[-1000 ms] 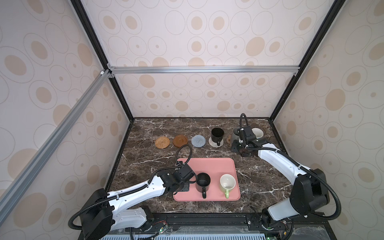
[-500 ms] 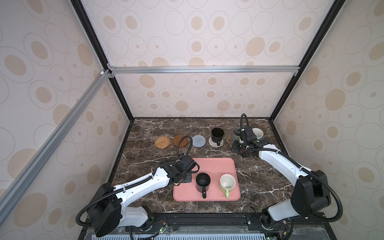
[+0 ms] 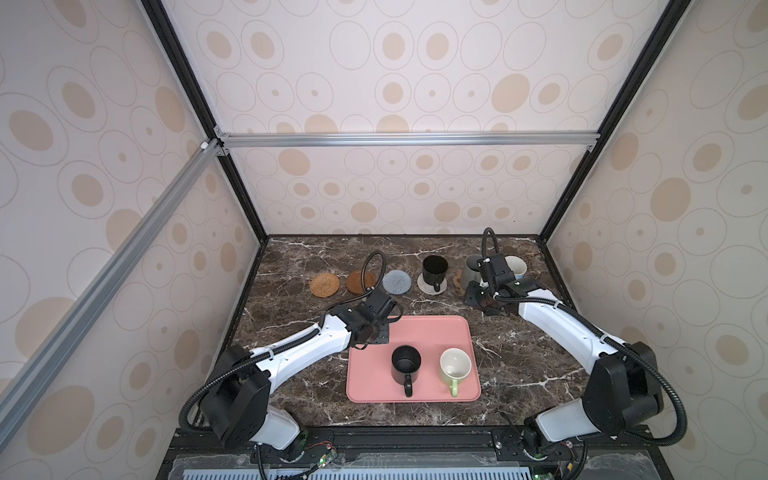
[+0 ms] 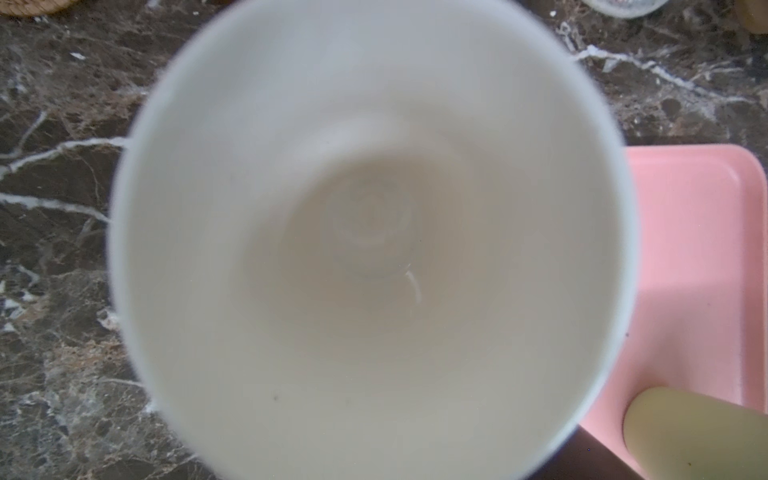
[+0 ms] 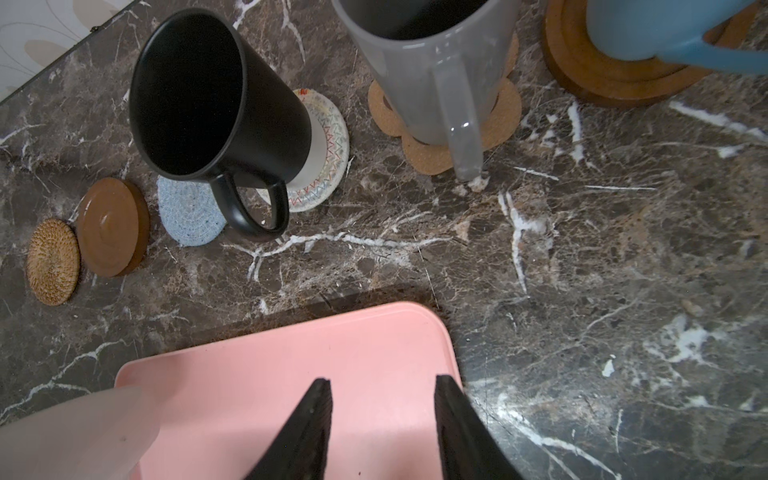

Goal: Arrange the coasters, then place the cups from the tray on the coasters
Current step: 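Lift the white mug and carry it toward the light blue knit coaster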

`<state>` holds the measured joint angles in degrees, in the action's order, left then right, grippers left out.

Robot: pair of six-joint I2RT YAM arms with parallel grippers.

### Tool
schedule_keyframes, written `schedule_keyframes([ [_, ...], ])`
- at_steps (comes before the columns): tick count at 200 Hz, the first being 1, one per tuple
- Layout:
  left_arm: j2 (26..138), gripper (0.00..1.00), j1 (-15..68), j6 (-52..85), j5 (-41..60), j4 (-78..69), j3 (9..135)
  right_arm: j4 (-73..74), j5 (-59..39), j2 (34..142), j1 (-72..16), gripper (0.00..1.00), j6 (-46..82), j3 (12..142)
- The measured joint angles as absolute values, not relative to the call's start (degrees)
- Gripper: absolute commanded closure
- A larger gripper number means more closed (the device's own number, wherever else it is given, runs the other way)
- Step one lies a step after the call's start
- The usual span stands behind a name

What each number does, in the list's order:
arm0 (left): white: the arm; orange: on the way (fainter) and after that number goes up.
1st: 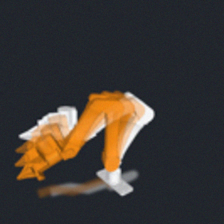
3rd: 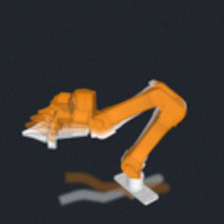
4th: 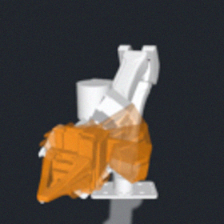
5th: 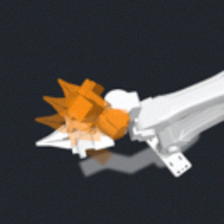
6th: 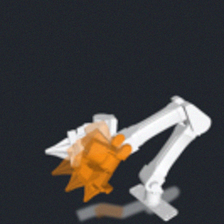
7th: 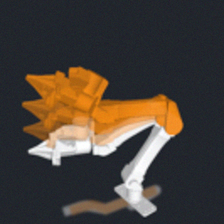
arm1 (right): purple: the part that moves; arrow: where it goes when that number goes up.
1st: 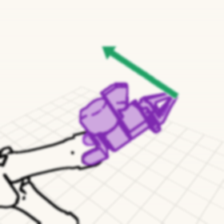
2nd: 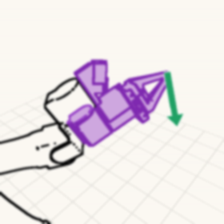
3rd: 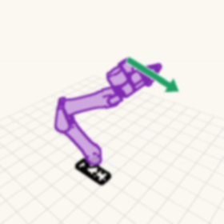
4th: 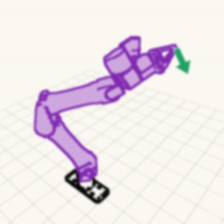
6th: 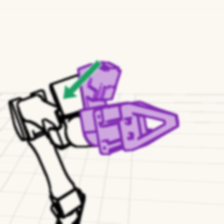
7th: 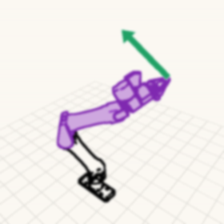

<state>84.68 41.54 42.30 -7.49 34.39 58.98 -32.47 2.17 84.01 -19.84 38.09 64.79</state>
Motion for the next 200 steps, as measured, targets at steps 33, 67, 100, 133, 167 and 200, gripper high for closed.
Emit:
schedule_keyframes([
  [33, 88.8, 0.93, 39.4, 39.7, -7.2, 34.0, 63.2, -33.2, 2.2, 82.9, -19.8, 0.56, 38.1, 64.7],
  [67, 91.4, 0.93, 37.8, 37.5, -6.8, 32.9, 66.7, -33.6, 2.1, 82.1, -19.8, 0.56, 38.1, 63.7],
  [100, 94.5, 0.93, 36.3, 36.3, -6.7, 32.6, 70.4, -34.0, 2.0, 81.6, -19.8, 0.56, 38.1, 62.9],
  [133, 98.3, 0.93, 34.9, 35.5, -6.4, 32.2, 74.3, -34.7, 1.2, 81.5, -19.8, 0.56, 38.1, 62.8],
  [167, 104.0, 0.94, 33.3, 34.5, -5.9, 32.3, 80.6, -34.6, 0.3, 79.6, -19.8, 0.56, 38.1, 62.3],
  [200, 109.3, 0.94, 32.3, 34.1, -5.3, 32.2, 86.4, -34.8, 0.0, 78.0, -19.8, 0.56, 37.9, 61.5],
])
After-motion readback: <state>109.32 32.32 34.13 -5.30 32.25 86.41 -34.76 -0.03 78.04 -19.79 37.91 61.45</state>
